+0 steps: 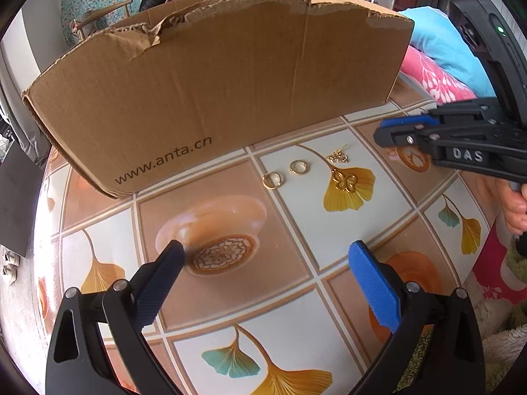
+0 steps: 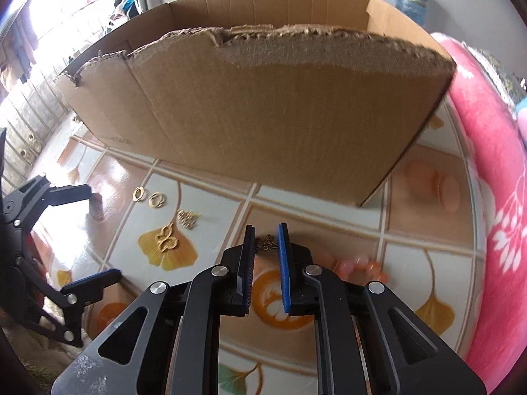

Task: Organize jewelry
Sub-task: 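Close the right gripper on a small gold piece beside the pink bracelet, then close the left gripper on the gold chain pendant while the right gripper holds its piece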

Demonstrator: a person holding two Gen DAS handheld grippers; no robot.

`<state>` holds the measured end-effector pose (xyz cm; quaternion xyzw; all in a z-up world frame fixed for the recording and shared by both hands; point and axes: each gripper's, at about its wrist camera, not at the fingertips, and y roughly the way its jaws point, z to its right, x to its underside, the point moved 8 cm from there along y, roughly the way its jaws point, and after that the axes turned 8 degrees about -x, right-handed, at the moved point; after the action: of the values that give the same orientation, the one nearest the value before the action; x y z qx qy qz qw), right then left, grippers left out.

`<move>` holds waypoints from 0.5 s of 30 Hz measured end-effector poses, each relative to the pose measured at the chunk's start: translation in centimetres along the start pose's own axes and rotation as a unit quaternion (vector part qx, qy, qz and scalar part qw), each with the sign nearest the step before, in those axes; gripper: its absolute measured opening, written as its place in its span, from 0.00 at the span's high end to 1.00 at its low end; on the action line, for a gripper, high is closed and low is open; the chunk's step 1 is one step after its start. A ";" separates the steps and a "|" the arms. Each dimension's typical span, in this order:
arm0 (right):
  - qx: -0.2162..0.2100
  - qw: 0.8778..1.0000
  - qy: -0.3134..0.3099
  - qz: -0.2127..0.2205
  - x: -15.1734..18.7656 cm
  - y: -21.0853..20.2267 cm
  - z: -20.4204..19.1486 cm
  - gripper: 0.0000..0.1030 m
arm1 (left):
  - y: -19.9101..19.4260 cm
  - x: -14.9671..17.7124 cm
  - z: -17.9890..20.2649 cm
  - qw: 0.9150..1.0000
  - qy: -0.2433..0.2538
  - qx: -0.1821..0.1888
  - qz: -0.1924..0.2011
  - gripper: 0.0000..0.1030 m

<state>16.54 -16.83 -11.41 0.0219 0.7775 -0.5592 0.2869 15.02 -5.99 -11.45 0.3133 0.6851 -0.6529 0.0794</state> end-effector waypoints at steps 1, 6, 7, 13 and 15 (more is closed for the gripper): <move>-0.004 1.000 0.006 -0.002 0.4 -0.1 -0.2 0.88 | 0.0 0.1 0.0 1.000 -0.001 0.000 0.001 0.05; -0.016 1.000 0.024 -0.005 2.3 -0.5 -1.8 0.88 | -0.3 0.4 0.0 1.000 0.001 0.000 0.010 0.05; -0.018 0.999 0.027 -0.004 2.7 -0.5 -2.0 0.88 | -0.3 0.4 0.0 1.000 0.001 0.000 0.011 0.05; -0.026 0.999 0.047 0.005 3.8 -0.4 -2.8 0.89 | -1.1 0.1 0.2 1.000 0.006 0.009 0.019 0.05; -0.029 0.998 0.051 0.009 4.1 -0.5 -3.0 0.89 | -2.0 -0.5 0.7 0.999 0.006 0.027 0.044 0.05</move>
<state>11.62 -15.57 -12.27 0.0493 0.8065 -0.5323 0.2524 14.11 -6.75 -9.57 0.3489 0.6534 -0.6650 0.0954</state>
